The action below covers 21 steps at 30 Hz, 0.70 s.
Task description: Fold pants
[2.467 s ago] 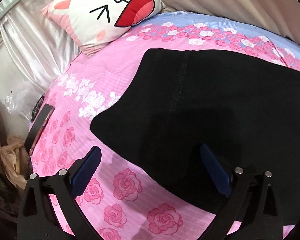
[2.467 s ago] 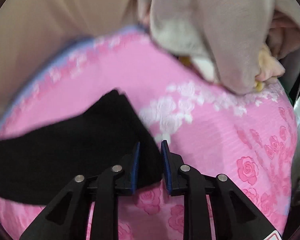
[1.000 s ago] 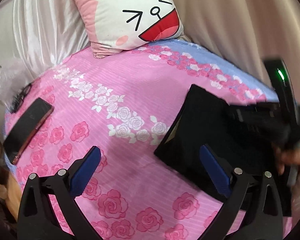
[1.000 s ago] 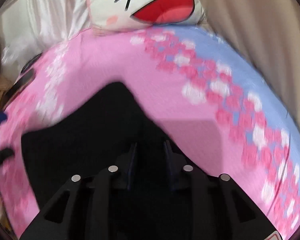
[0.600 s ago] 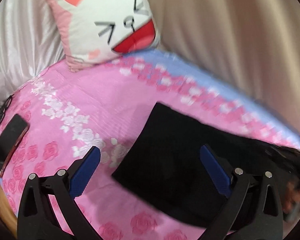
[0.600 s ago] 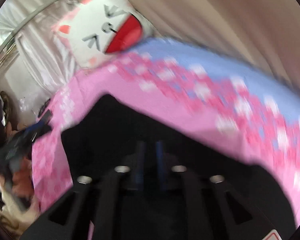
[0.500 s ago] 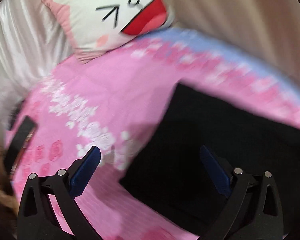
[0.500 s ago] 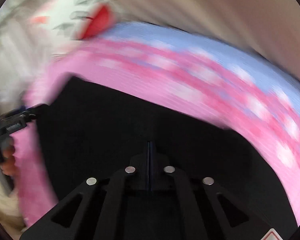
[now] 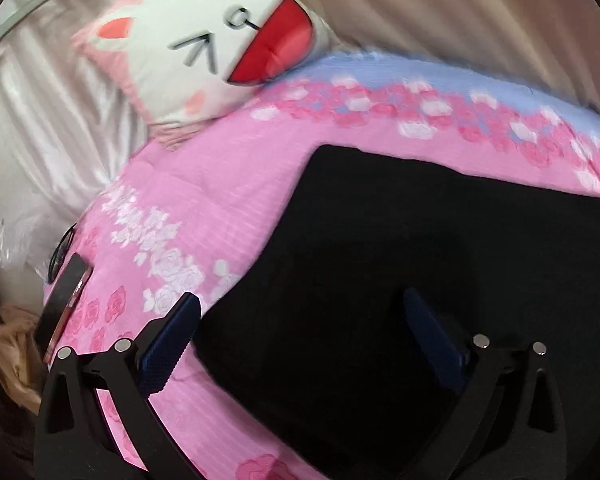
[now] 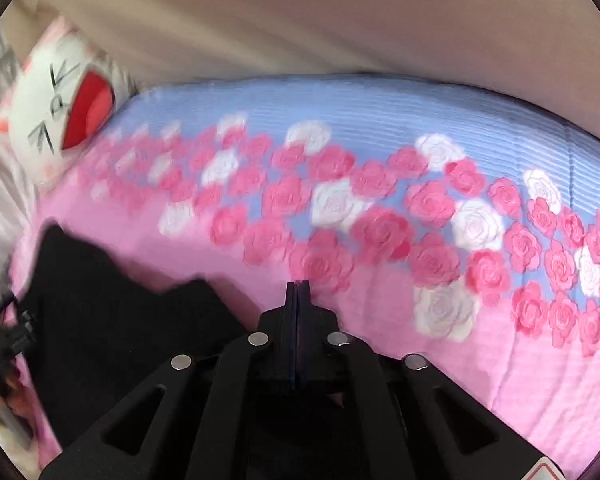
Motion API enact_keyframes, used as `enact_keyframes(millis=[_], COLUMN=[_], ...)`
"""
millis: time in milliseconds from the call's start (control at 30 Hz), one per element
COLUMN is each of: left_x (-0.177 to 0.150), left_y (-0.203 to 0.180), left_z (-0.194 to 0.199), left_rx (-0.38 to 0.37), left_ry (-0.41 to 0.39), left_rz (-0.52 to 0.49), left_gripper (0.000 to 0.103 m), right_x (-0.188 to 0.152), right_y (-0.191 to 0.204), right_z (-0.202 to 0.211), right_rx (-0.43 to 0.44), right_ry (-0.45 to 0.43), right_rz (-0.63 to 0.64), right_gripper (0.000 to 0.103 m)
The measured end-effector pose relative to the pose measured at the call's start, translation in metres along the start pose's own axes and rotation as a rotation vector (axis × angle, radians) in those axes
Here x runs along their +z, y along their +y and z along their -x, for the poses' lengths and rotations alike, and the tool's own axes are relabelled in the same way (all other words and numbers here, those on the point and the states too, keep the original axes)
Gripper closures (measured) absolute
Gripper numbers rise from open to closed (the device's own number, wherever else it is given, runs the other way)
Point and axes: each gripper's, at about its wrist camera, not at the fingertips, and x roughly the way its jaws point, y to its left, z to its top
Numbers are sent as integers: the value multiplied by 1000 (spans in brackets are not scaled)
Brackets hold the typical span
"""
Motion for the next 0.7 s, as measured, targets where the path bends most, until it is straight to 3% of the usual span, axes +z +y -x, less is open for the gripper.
enact_keyframes(millis=[67, 100, 133, 167, 200, 267, 333, 367, 400, 467, 633, 700], left_x=[-2, -5, -6, -8, -9, -9, -13, -14, -13, -8, 20, 31], left_y=[9, 13, 13, 12, 11, 0, -13, -19, -26, -36, -81, -110], left_z=[8, 16, 23, 27, 32, 41, 50, 57, 67, 82, 104, 99], left_rx=[-6, -25, -45, -58, -73, -106, -141, -169, -197, -235, -458, -530], left_ry=[16, 14, 12, 9, 4, -4, 5, -1, -18, -51, -47, -17], left_rz=[23, 32, 33, 33, 35, 17, -11, -29, -43, -56, -58, -65], left_gripper=[5, 5, 5, 5, 5, 5, 5, 5, 5, 5, 5, 5], right_x=[-4, -8, -10, -9, -6, 1, 0, -4, -11, -28, -67, -78], right_y=[-4, -5, -6, -9, -14, -21, -22, -15, -5, 14, 45, 50], right_z=[31, 47, 55, 61, 61, 50, 32, 27, 26, 32, 66, 64], right_rx=[98, 126, 134, 151, 195, 272, 286, 268, 254, 149, 96, 105], right_ry=[-77, -110, -113, -103, -92, -28, 60, 94, 121, 101, -12, 11], right_rz=[-32, -20, -10, -5, -11, -16, -8, 36, 108, 240, 435, 467], right_gripper=[98, 86, 72, 36, 25, 26, 30, 48, 75, 91, 96, 94])
